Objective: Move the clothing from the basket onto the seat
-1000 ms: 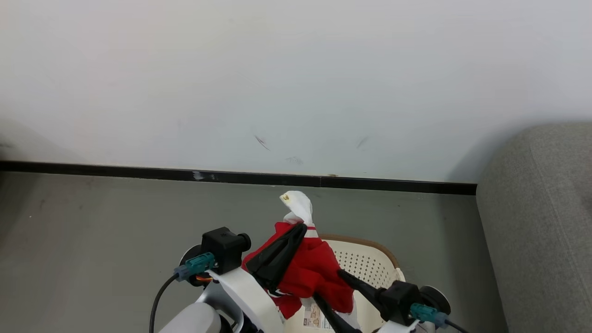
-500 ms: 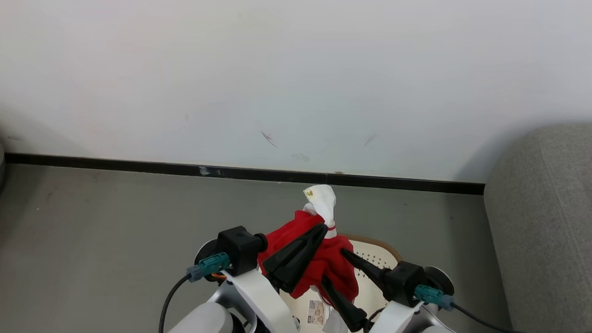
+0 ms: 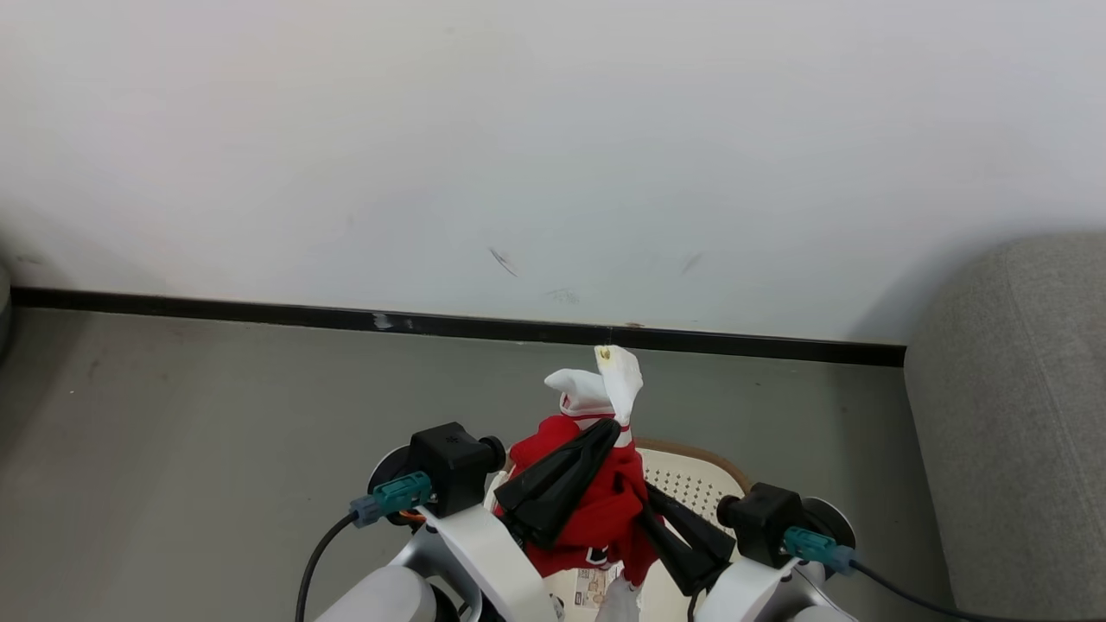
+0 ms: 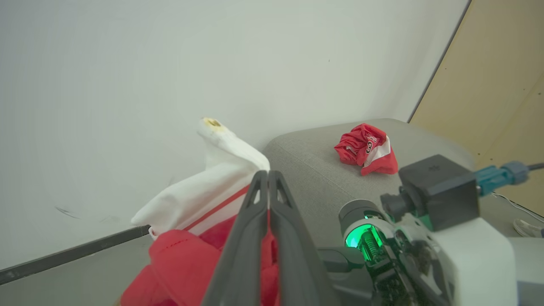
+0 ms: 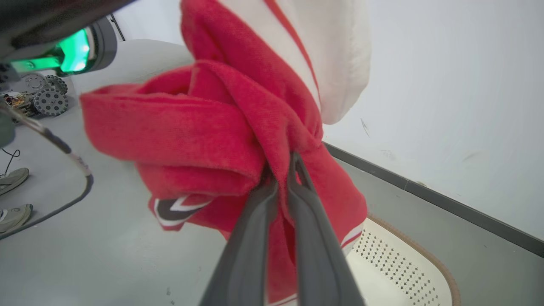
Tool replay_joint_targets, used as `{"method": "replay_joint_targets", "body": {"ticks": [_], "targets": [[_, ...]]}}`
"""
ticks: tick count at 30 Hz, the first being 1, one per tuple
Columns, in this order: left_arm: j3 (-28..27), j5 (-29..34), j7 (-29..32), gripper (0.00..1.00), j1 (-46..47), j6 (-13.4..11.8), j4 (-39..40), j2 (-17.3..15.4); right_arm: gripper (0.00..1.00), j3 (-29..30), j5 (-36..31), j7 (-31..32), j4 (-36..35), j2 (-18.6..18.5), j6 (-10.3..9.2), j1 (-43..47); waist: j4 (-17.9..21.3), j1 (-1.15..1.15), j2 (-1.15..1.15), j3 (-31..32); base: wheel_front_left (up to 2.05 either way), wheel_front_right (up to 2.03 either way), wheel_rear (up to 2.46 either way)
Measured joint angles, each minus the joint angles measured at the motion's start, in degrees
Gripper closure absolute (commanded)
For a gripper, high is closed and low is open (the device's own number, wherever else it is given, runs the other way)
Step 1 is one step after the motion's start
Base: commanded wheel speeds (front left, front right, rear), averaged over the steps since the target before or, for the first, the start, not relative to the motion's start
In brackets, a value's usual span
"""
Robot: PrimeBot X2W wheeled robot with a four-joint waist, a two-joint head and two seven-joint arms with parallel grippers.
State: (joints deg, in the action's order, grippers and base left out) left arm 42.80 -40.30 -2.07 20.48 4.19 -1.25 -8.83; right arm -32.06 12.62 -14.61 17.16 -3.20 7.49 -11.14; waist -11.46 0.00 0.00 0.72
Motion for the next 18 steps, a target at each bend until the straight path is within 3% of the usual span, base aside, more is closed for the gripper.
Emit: {"method": "replay_joint_targets", "body": {"ticks": [11,12,16,18], "targets": [[-0.08,-0.35,0.07,1.00,-0.92,-0.08,0.34,-0.47,1.00,1.64,0.01,0.00,0.09,-0.25,0.00,0.01,0.35,0.00,0.00,0.53,0.00,0.00,0.00],[-0.08,-0.44,0.07,0.90,-1.08,-0.09,0.34,-0.58,1.00,1.67,0.01,0.00,0.10,-0.26,0.00,0.03,0.37,0.00,0.00,0.59,0.00,0.00,0.00],[-0.11,-0.45,0.07,0.71,-1.21,-0.10,0.42,-0.77,1.00,1.89,0.03,0.00,0.14,-0.38,0.00,0.07,0.45,0.00,0.00,0.87,0.00,0.00,0.00],[-0.12,-0.45,0.05,0.52,-1.32,-0.29,0.52,-0.77,1.00,2.04,0.43,0.00,0.22,-0.45,0.00,0.09,0.45,0.00,0.00,1.01,0.00,0.00,0.00]]}}
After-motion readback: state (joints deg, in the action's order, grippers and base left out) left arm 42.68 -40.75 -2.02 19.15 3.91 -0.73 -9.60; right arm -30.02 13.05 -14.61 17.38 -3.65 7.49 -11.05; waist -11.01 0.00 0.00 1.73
